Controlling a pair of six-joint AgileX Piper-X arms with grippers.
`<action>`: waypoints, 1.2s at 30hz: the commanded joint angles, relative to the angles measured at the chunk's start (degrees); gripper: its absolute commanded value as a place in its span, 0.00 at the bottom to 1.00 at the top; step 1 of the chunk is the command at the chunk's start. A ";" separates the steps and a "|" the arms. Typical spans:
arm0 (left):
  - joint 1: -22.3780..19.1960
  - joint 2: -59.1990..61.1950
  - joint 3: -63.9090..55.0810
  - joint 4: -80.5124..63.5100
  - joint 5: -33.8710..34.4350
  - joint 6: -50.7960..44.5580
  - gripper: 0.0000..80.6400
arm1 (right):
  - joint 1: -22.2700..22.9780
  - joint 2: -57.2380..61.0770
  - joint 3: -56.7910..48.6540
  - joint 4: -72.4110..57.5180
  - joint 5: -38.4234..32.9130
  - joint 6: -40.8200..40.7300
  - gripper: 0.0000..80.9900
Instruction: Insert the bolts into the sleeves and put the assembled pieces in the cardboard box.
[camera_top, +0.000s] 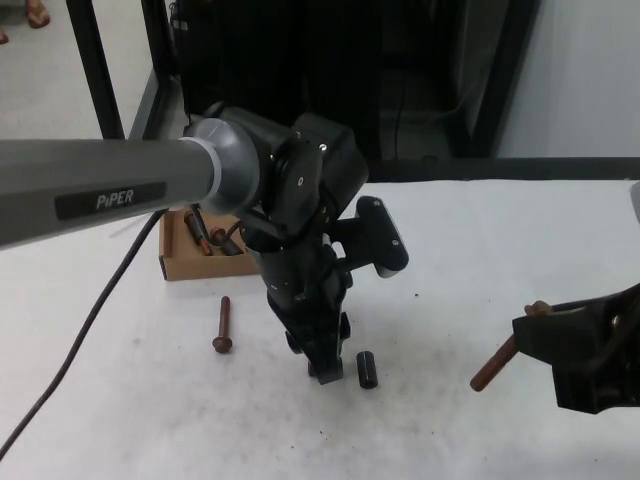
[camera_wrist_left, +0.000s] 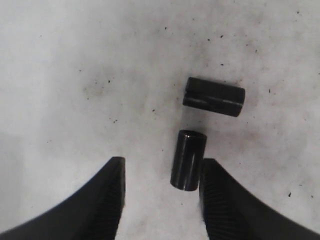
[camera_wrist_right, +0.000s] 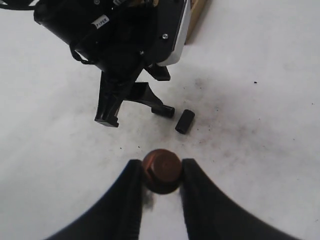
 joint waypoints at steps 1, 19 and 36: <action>0.03 0.05 -0.53 -0.01 0.67 -0.49 0.55 | 0.05 0.12 -0.17 -0.95 -0.73 -0.17 0.00; 0.03 6.10 -0.53 2.24 3.91 -1.62 0.54 | 0.05 0.12 -0.17 -0.86 -1.68 -1.59 0.00; -1.55 2.16 0.11 5.49 22.11 -12.62 0.01 | 0.05 0.12 -0.17 -0.75 -1.25 -2.94 0.00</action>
